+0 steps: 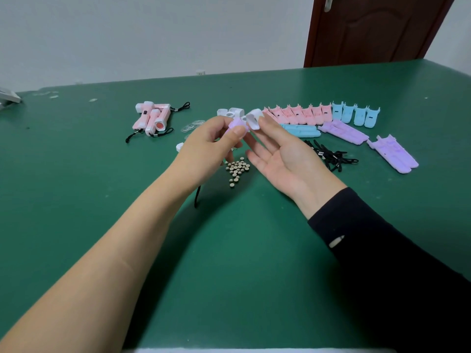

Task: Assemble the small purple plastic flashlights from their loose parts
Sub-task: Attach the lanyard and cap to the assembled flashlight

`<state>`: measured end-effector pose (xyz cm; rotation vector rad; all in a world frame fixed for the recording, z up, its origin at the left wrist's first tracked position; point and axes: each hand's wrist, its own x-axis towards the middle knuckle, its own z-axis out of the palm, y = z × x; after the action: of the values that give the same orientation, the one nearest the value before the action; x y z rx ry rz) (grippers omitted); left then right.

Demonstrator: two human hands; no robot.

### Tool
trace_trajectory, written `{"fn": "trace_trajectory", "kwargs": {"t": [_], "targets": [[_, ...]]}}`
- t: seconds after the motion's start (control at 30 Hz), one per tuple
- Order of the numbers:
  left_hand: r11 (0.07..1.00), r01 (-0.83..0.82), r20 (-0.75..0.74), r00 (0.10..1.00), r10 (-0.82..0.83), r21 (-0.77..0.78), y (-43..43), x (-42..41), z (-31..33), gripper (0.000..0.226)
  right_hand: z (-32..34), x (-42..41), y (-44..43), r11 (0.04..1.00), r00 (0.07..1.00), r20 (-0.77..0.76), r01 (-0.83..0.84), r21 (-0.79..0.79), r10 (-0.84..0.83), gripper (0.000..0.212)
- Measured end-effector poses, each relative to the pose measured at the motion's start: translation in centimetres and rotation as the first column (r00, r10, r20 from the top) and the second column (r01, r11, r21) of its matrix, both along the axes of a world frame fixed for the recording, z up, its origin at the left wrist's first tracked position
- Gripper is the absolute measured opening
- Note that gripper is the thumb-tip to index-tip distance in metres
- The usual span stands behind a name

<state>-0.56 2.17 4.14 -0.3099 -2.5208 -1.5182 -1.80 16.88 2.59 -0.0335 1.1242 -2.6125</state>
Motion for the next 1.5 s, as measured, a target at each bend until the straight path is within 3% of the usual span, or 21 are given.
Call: {"fn": "trace_trajectory", "kwargs": {"t": [0.2,0.47,0.8,1.13,1.5], "targets": [[0.994,-0.028,-0.071,0.997,0.02,-0.11,0.3,0.3,0.2,0.026,0.2,0.3,-0.4,0.994,0.998,-0.058,0.002,0.11,0.005,0.012],[0.991,-0.044,-0.072,0.997,0.035,-0.127,0.2,0.3,0.3,0.024,0.3,0.7,-0.4,0.959,0.988,-0.137,0.102,0.265,-0.067,0.011],[1.0,-0.005,-0.026,1.0,0.004,-0.022,0.4,0.1,0.1,0.018,0.2,0.9,-0.7,0.939,0.959,-0.247,0.206,0.276,-0.138,0.012],[0.986,0.032,0.064,0.997,-0.043,0.165,0.7,0.2,-0.4,0.019,0.2,1.1,-0.8,0.93,0.952,-0.246,0.248,0.27,-0.182,0.012],[0.994,0.062,0.099,0.993,-0.071,0.086,0.0,0.0,0.0,0.019,0.4,0.9,-0.1,0.867,0.951,-0.27,0.258,0.426,-0.15,0.01]]}}
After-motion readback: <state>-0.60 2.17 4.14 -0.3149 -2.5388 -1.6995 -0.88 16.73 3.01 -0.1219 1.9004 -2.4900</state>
